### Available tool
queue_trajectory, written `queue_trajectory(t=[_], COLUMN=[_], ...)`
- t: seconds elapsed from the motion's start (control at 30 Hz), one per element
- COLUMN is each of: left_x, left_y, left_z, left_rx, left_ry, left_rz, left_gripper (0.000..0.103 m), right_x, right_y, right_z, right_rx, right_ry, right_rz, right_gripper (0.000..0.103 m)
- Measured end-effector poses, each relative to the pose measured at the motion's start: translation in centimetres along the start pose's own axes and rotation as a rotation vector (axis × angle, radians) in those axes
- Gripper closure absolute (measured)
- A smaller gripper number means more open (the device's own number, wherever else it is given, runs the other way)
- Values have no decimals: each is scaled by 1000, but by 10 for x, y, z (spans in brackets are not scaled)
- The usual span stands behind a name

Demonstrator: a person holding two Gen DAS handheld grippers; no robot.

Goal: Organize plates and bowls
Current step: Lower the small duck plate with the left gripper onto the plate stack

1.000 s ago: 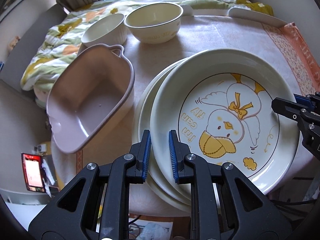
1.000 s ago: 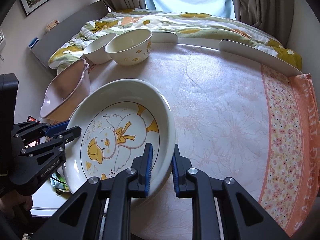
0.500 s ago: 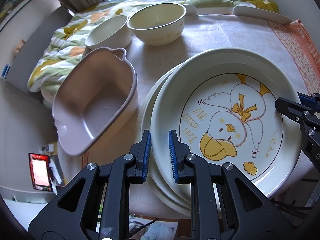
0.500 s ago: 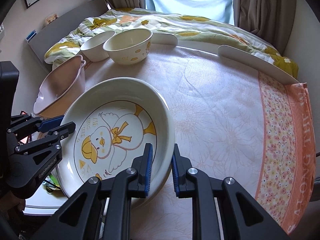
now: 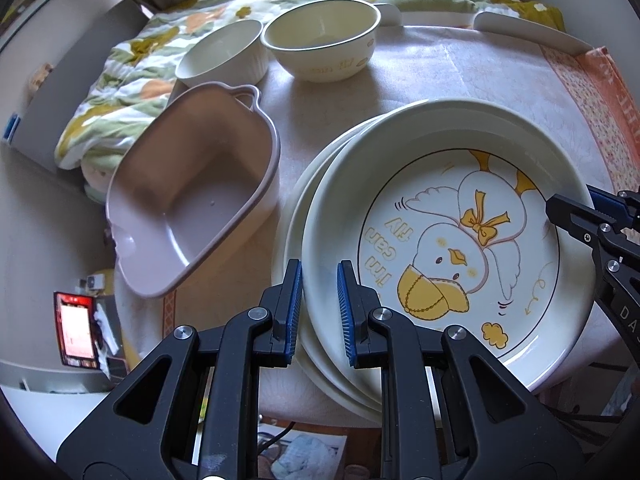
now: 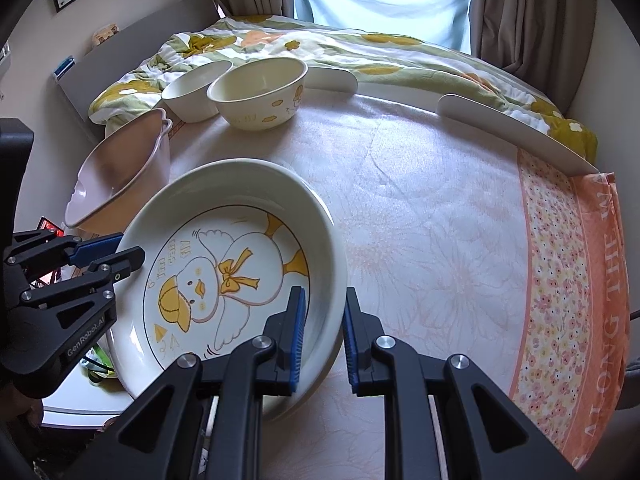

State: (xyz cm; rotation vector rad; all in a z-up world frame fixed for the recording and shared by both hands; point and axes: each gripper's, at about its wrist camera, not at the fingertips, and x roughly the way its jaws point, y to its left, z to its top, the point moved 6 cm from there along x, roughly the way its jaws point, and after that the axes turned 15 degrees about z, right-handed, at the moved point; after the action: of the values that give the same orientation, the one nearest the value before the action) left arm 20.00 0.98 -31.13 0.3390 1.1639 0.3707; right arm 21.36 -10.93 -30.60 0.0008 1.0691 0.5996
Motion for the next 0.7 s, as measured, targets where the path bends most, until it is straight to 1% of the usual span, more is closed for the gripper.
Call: queue_trajectory(t=[0.1, 0.17, 0.3, 0.37, 0.4, 0.43, 0.47, 0.57, 0.7], left_x=[-2, -3, -2, -4, -5, -5, -4, -1, 0], left_y=[2, -1, -4, -8, -11, -12, -12, -7, -5], left_z=[-4, -5, -2, -2, -2, -3, -3, -2, -3], left_rx=[-12, 5, 31, 63, 94, 111, 110, 86, 79], left_ry=[13, -6, -19, -36, -51, -65, -62, -54, -52], left_rz=[-5, 29, 68, 120, 169, 202, 203, 173, 161], left_gripper=[87, 87, 87, 87, 87, 87, 87, 87, 87], right_x=[0, 0, 1, 1, 1, 1, 1, 2, 2], right_y=[1, 1, 3, 3, 3, 3, 4, 4, 4], right_z=[-1, -1, -1, -2, -2, -3, -3, -4, -4], right_rx=[-5, -12, -31, -35, -39, -40, -40, -41, -38], right_ry=[3, 3, 6, 8, 8, 9, 8, 10, 9], right_rz=[-1, -5, -17, -17, -18, -17, -13, -11, -7], right_gripper=[86, 86, 86, 86, 86, 86, 86, 86, 87])
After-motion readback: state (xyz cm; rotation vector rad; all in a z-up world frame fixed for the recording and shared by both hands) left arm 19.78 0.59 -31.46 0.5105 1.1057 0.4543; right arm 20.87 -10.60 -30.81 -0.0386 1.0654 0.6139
